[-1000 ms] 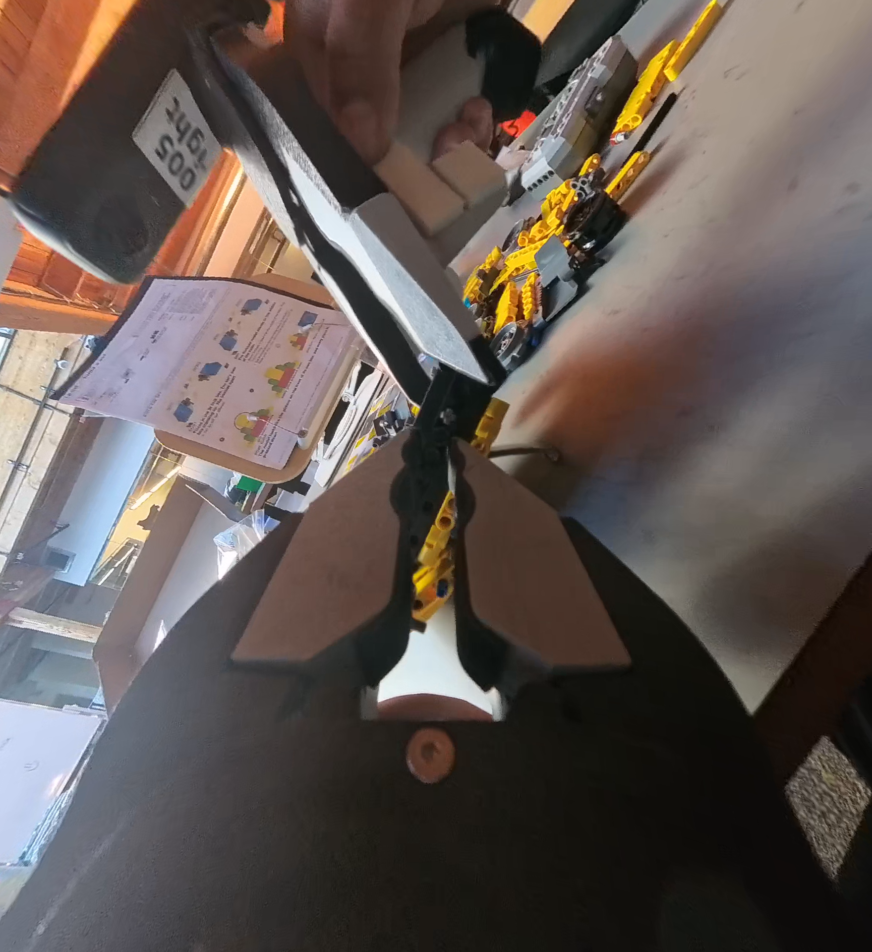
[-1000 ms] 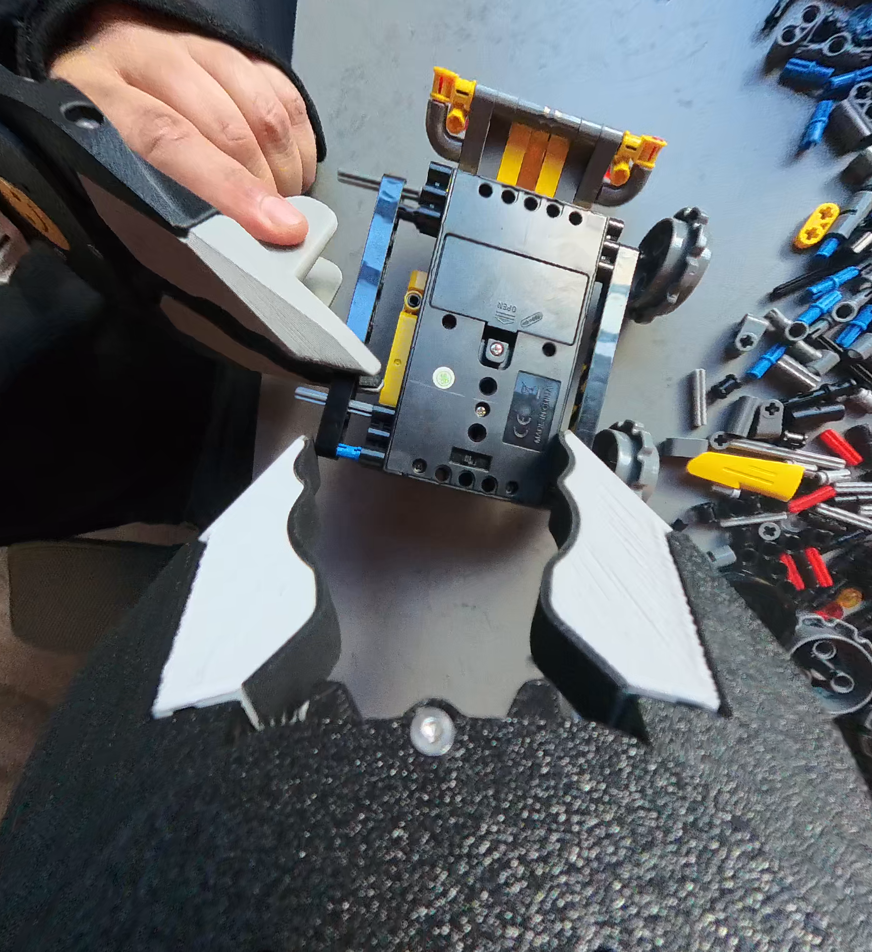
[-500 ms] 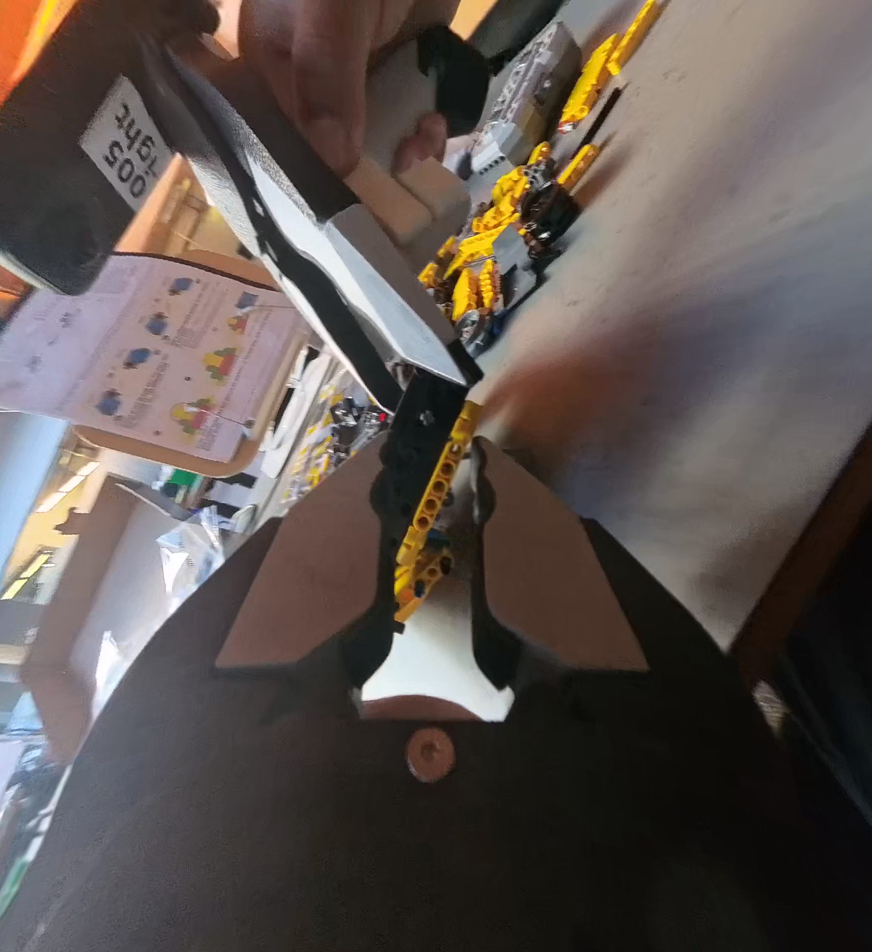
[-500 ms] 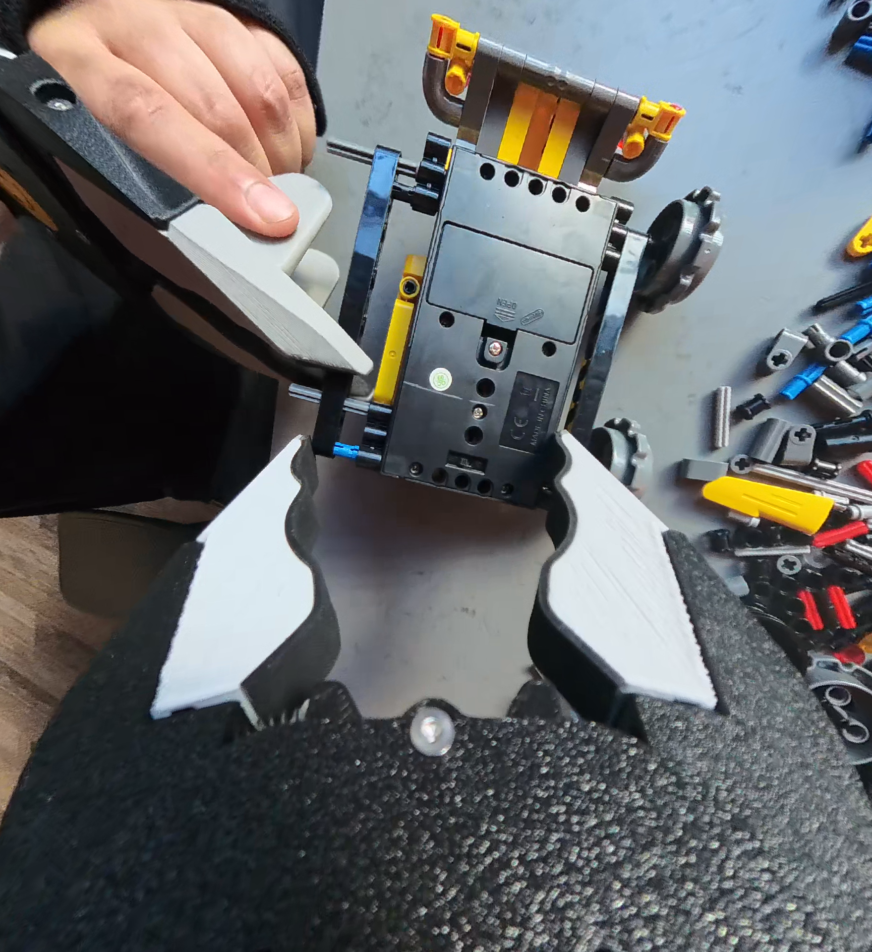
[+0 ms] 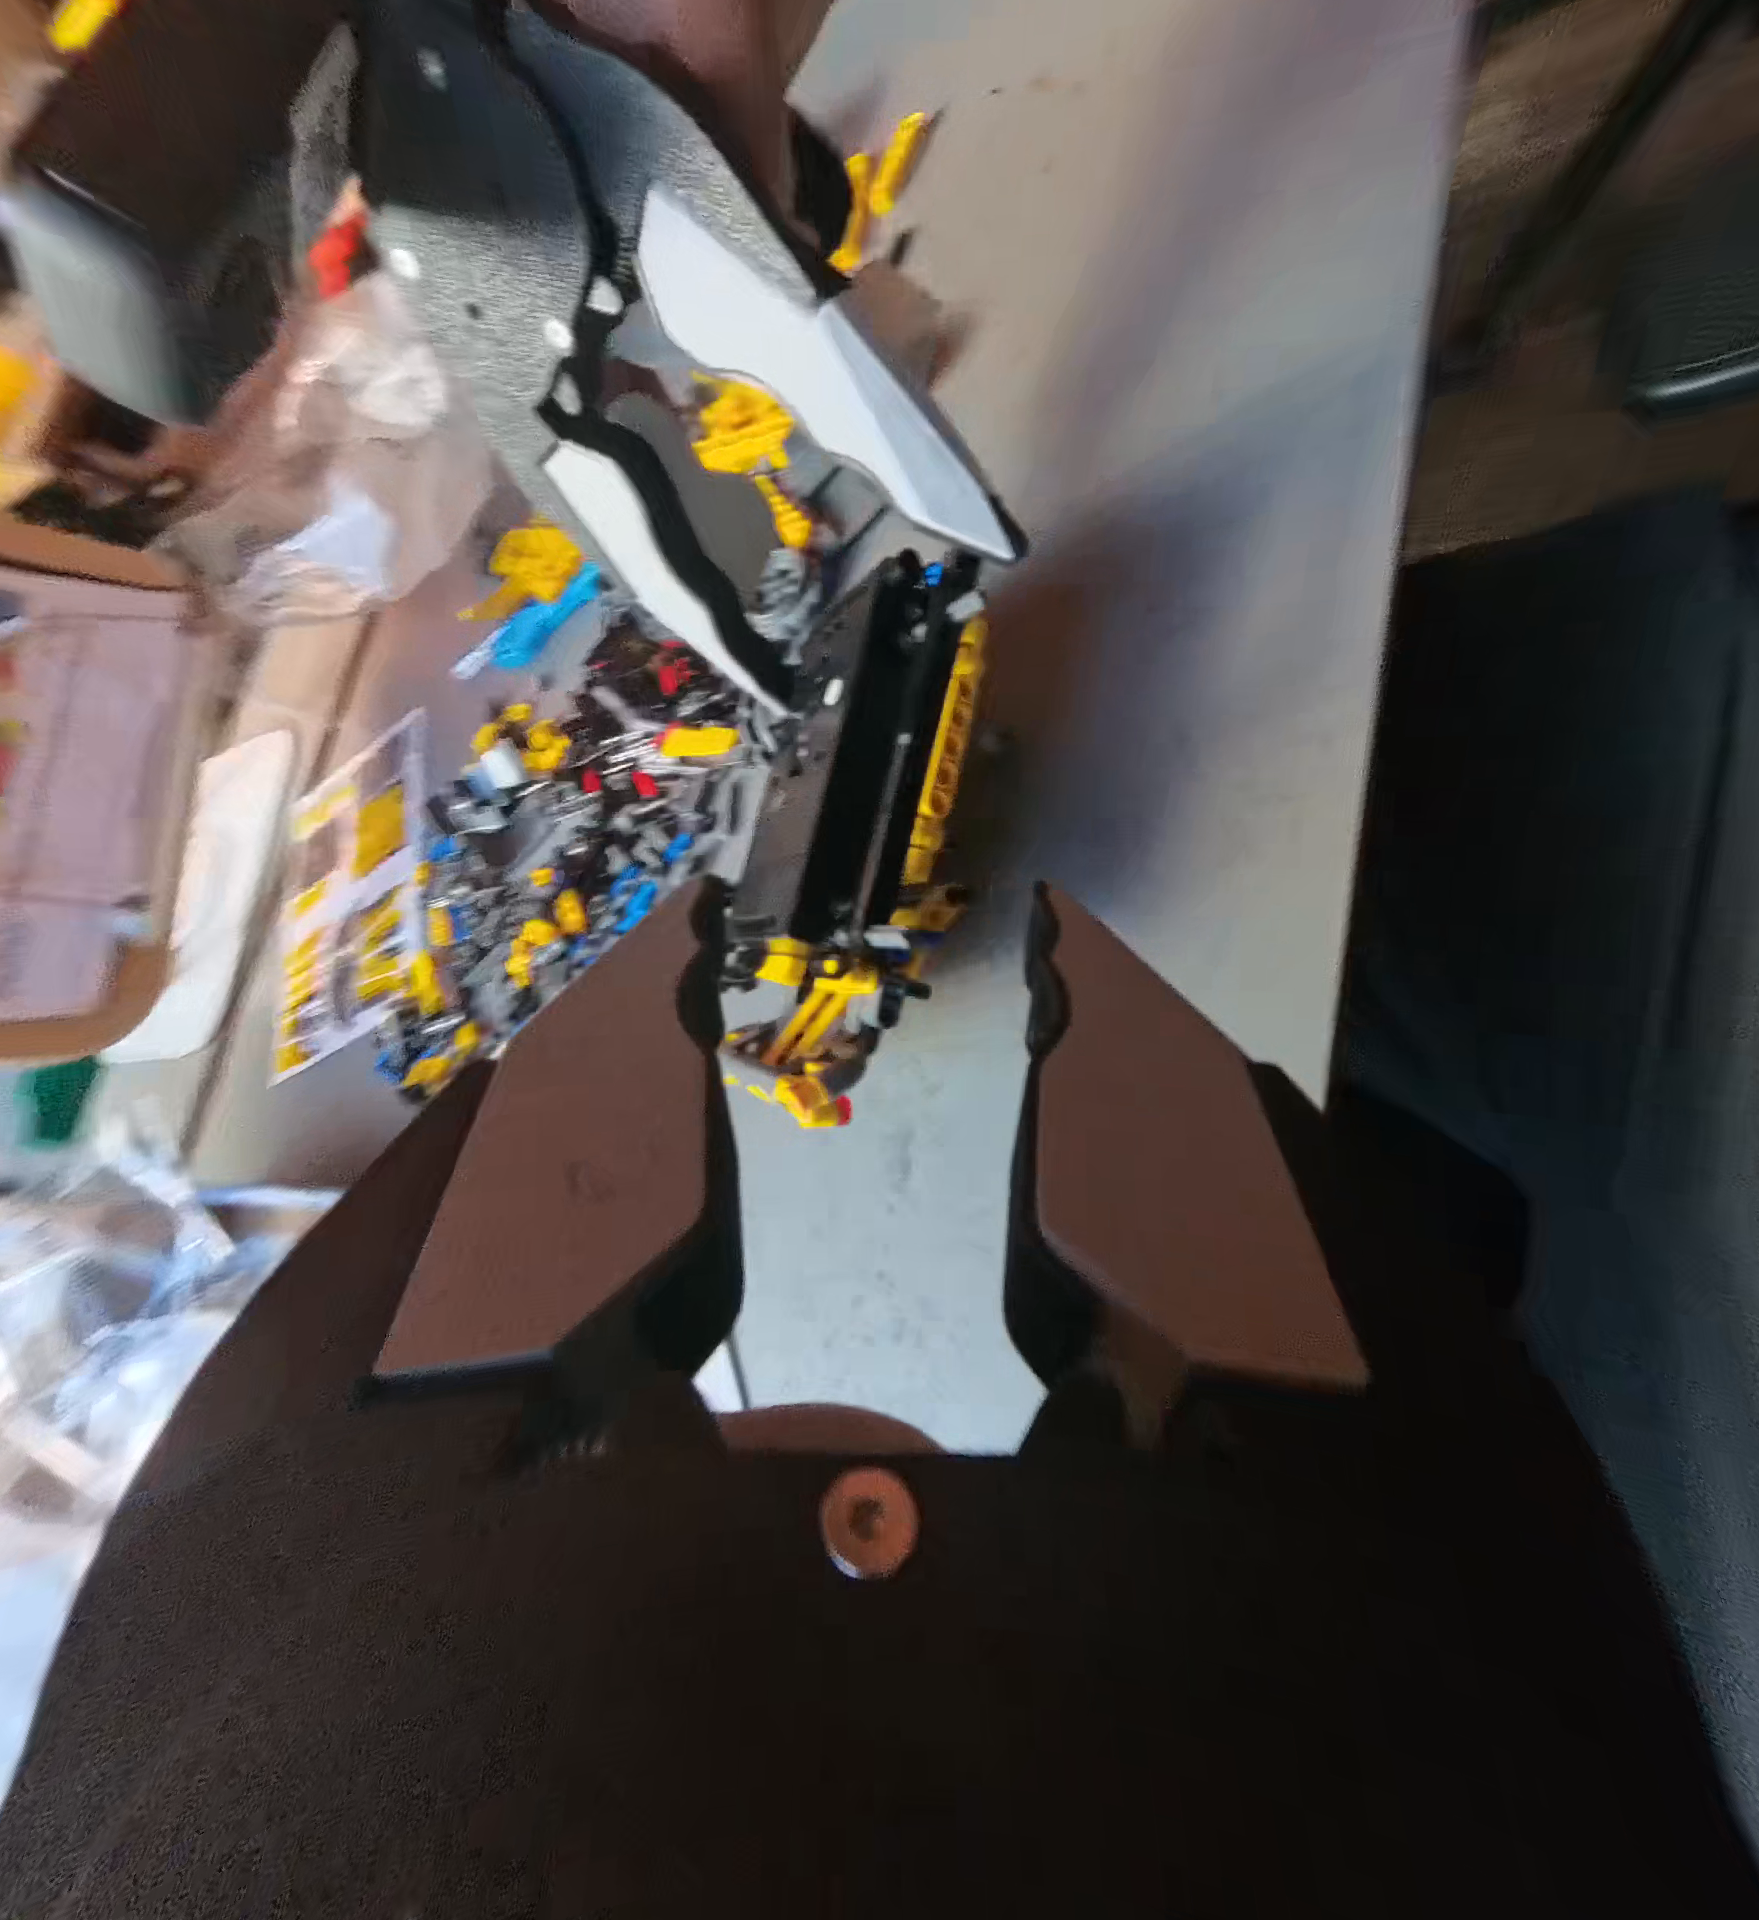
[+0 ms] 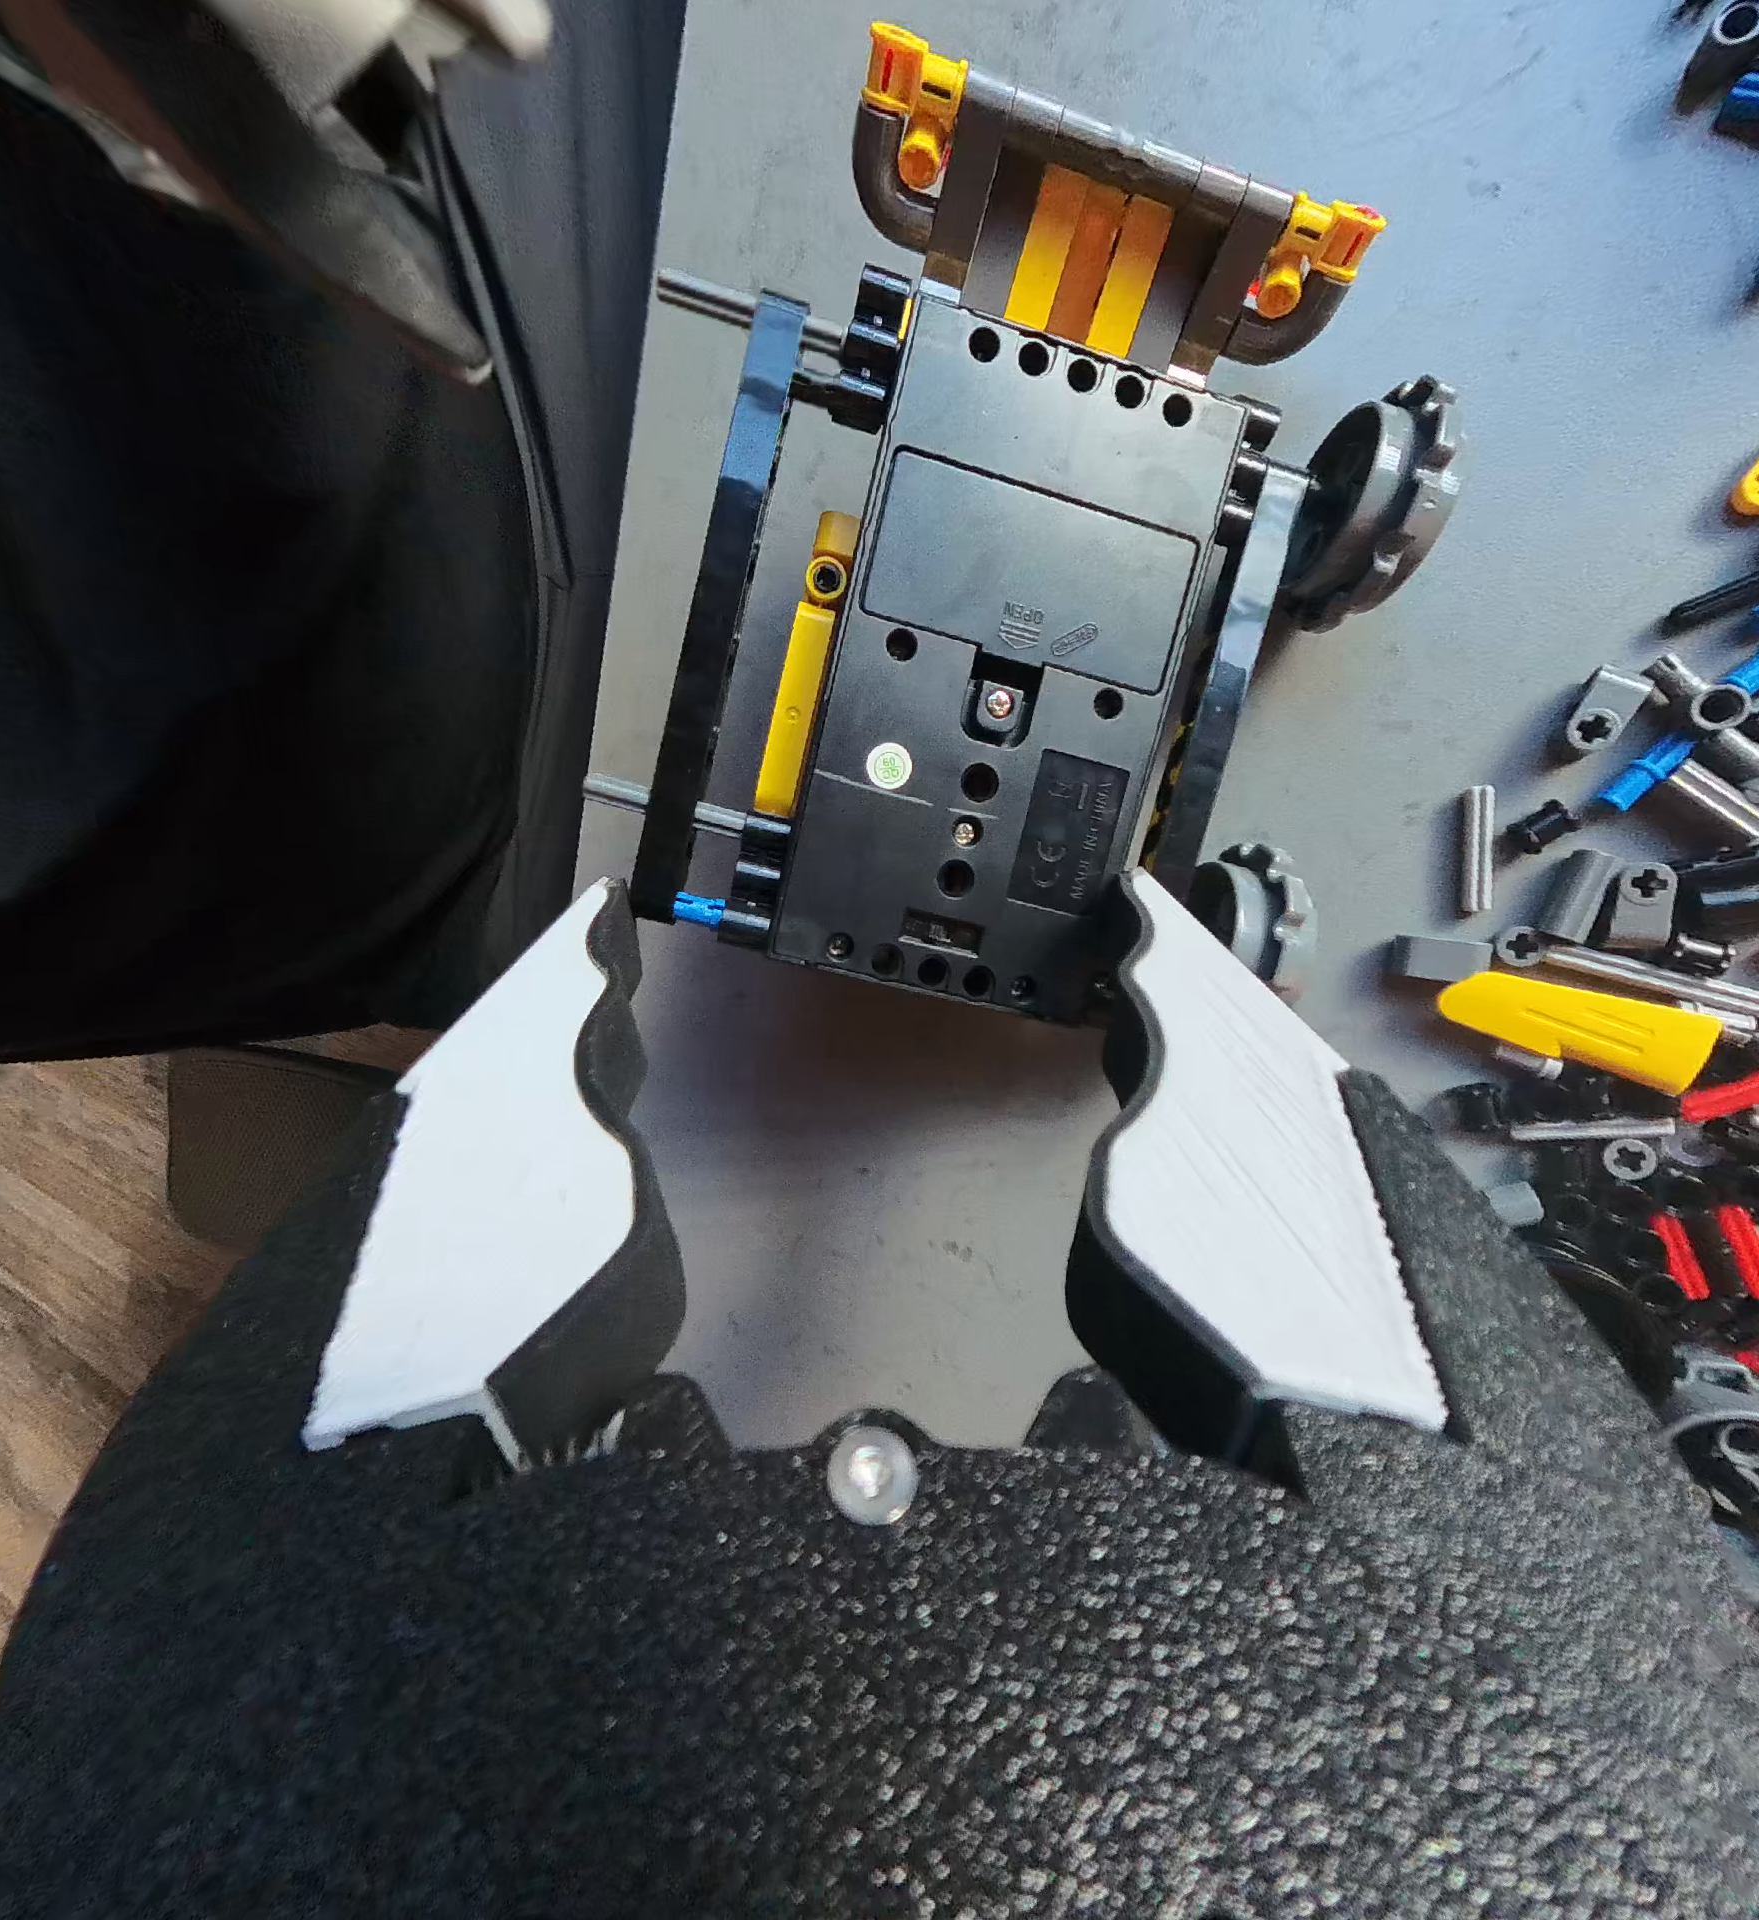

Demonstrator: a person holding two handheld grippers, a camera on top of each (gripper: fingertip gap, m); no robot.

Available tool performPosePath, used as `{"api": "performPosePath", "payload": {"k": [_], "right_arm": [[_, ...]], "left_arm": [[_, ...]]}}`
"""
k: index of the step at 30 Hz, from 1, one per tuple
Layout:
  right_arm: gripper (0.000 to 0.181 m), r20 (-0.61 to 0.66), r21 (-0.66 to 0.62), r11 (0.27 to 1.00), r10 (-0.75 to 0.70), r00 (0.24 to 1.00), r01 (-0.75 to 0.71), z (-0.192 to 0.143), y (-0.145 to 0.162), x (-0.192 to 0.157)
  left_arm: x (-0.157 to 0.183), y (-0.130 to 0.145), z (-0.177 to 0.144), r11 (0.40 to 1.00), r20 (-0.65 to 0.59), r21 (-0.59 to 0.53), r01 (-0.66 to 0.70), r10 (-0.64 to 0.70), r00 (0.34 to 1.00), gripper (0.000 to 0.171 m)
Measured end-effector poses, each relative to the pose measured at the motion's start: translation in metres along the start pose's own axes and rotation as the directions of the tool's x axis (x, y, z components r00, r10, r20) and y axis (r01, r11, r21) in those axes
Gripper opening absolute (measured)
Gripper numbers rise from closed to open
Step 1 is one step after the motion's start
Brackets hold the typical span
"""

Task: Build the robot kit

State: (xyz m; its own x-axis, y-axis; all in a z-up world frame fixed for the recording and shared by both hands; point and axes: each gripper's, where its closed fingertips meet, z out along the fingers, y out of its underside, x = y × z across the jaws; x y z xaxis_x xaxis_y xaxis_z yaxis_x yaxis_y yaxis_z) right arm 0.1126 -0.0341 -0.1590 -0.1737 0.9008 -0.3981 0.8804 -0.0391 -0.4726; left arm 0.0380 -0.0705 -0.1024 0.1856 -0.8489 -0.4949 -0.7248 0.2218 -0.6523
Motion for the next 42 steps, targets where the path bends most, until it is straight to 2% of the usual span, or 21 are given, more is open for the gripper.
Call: {"api": "performPosePath", "payload": {"k": [2,3,5,7,11,14,18,21,23,28,37,42], "right_arm": [[0.091,0.027,0.021,1.0,0.016,0.999,-0.017,0.0,-0.001,0.001],[0.091,0.036,0.033,0.999,0.019,0.999,-0.021,0.0,-0.001,0.001],[0.091,0.036,0.042,0.999,0.016,0.999,-0.018,0.001,-0.002,0.001],[0.091,0.038,0.042,0.999,0.015,0.999,-0.017,0.001,-0.002,0.0],[0.091,0.049,0.049,0.999,0.013,0.999,-0.015,0.001,-0.002,-0.001],[0.091,0.066,0.056,0.998,0.007,0.998,-0.01,0.001,-0.002,-0.003],[0.091,0.101,0.072,0.997,0.007,0.995,-0.014,0.001,-0.004,-0.004],[0.09,0.121,0.091,0.995,0.016,0.992,-0.027,0.0,-0.005,-0.003],[0.09,0.126,0.1,0.995,0.014,0.992,-0.026,0.0,-0.005,-0.004],[0.09,0.145,0.118,0.992,0.022,0.989,-0.039,0.0,-0.007,-0.005],[0.09,0.237,0.223,0.963,0.094,0.967,-0.148,-0.005,-0.013,-0.003],[0.091,0.163,0.213,0.965,0.117,0.98,-0.151,-0.002,-0.013,-0.001]], "left_arm": [[-0.005,0.014,0.003,1.0,-0.06,0.016,0.015,-0.014,0.998,0.058],[-0.008,0.025,0.007,1.0,-0.052,-0.008,-0.003,0.003,0.999,0.064],[-0.009,0.033,0.016,1.0,-0.043,0.002,-0.026,0.026,0.999,0.061],[-0.002,0.031,0.026,0.998,-0.09,0.053,-0.014,0.018,0.996,0.05],[-0.001,0.034,0.04,0.997,-0.135,0.069,0.023,-0.013,0.991,0.048],[-0.003,0.027,0.038,0.992,-0.172,0.124,0.014,0.007,0.985,0.032],[-0.004,0.026,0.04,0.986,-0.213,0.159,-0.038,0.072,0.974,0.03],[-0.005,0.024,0.043,0.982,-0.202,0.161,-0.098,0.13,0.971,0.036],[-0.001,0.023,0.044,0.977,-0.227,0.172,-0.126,0.164,0.96,0.029],[-0.006,0.023,0.043,0.977,-0.304,0.185,-0.108,0.162,0.939,0.028],[-0.013,0.019,0.046,0.96,-0.251,0.264,-0.09,0.158,0.955,0.026],[-0.015,0.024,0.049,0.949,-0.192,0.269,-0.165,0.221,0.956,0.022]]}}
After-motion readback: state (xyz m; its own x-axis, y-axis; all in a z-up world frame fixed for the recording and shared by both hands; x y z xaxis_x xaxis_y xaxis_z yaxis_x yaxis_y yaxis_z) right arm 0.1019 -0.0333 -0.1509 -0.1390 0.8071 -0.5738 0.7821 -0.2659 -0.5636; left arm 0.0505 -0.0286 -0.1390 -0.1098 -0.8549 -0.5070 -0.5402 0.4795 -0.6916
